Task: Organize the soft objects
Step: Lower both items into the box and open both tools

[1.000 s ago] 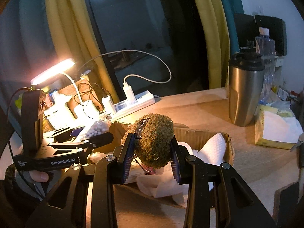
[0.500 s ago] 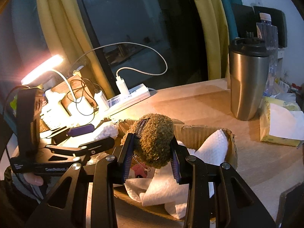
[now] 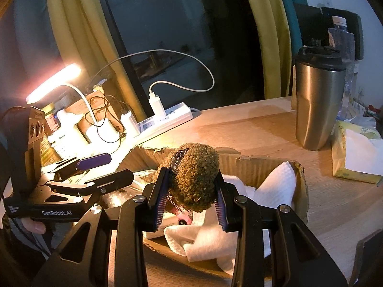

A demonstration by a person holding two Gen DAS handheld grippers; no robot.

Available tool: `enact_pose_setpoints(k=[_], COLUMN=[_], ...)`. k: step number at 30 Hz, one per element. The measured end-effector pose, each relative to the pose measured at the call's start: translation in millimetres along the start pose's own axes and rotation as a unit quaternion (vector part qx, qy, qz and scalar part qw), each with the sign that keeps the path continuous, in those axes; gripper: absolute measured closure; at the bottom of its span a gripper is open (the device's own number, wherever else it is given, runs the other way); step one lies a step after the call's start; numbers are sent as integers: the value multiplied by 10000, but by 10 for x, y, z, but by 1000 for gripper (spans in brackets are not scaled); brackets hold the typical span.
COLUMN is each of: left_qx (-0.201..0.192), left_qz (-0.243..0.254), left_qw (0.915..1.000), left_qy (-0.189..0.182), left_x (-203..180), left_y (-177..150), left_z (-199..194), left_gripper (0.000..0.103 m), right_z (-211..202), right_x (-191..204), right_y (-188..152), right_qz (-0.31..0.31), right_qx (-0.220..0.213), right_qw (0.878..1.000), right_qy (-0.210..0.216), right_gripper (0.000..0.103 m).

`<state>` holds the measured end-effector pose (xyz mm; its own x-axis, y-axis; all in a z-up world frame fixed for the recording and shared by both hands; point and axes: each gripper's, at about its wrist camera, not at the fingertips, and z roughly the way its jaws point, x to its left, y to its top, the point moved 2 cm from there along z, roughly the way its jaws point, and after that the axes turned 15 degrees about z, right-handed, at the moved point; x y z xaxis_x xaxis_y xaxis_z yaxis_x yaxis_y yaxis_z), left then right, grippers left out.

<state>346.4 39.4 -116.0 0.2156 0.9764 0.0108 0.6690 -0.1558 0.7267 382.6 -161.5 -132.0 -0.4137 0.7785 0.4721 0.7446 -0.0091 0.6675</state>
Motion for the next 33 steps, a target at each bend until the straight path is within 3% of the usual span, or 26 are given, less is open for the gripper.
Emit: enact_pose_setpoints(k=[11, 16, 33], left_qx=[58, 59, -138], left_qz=[-83, -127, -57], left_qw=[9999, 9998, 9998], left_qy=[85, 102, 125], left_x=[98, 140, 73], left_y=[-89, -118, -144], left_z=[-49, -75, -341], left_gripper=[15, 15, 15], right_z=[143, 234, -65], right_x=[134, 128, 175], right_y=[-45, -81, -147], right_qz=[-30, -2, 28], right_qx=[177, 287, 61], right_qw=[9998, 9995, 9997], right_qy=[97, -87, -232], right_gripper=[63, 38, 38])
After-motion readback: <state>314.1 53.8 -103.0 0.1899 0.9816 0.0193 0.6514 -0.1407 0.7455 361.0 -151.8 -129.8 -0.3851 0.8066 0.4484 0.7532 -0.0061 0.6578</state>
